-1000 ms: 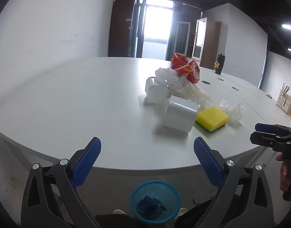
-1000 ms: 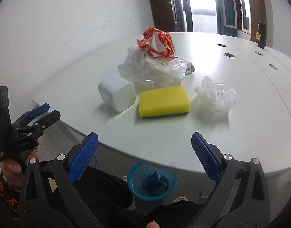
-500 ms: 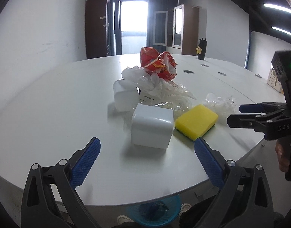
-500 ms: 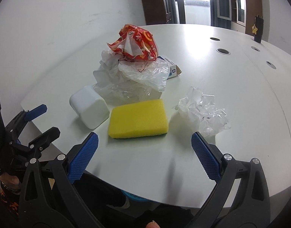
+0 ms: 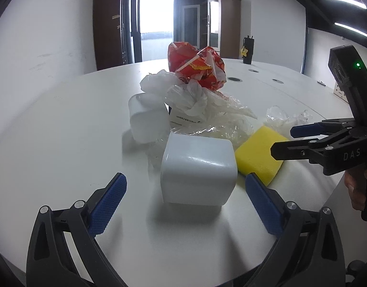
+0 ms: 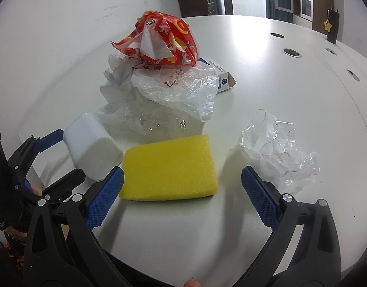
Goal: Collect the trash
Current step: 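Grasp the white box with the left gripper while the right grasps the yellow sponge, then carry the white box and yellow sponge down over the blue basket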
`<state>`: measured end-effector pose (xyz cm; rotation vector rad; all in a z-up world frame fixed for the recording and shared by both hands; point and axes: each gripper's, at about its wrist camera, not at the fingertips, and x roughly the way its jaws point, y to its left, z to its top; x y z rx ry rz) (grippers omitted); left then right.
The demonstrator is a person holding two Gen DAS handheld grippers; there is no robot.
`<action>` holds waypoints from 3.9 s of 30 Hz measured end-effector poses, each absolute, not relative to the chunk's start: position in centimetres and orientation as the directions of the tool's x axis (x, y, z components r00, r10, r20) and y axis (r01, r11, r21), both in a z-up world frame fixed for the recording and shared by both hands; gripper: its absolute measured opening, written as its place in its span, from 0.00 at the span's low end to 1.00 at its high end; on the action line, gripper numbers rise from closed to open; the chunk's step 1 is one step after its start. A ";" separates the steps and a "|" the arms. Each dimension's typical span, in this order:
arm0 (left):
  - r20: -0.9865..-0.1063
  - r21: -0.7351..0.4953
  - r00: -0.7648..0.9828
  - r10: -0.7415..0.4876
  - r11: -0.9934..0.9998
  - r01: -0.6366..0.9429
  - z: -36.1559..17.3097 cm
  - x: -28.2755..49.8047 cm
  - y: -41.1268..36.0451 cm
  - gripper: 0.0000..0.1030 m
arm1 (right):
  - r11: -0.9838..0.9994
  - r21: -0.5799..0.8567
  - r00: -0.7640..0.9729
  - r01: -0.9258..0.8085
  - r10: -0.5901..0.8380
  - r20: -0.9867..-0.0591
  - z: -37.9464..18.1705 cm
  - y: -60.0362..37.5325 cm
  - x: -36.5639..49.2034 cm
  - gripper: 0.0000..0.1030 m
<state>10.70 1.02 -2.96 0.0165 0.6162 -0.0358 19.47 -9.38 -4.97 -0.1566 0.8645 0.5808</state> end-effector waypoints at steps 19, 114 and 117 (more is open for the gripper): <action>-0.580 -0.104 0.802 -0.143 0.989 0.102 -4.2 12.0 1.5 0.59 | 0.809 0.096 0.473 -0.581 0.431 -0.769 -6.5 -8.0 19.9 0.55; -0.713 -0.123 0.701 -0.016 0.987 -0.103 -13.8 -3.2 -2.3 0.59 | 0.780 0.099 0.420 -0.618 0.434 -0.797 -21.2 -12.4 1.0 0.14; -0.727 -0.126 0.686 -0.007 0.984 -0.124 -15.5 -1.8 -2.0 0.59 | 0.790 0.102 0.408 -0.605 0.418 -0.812 -22.5 -12.2 1.4 0.14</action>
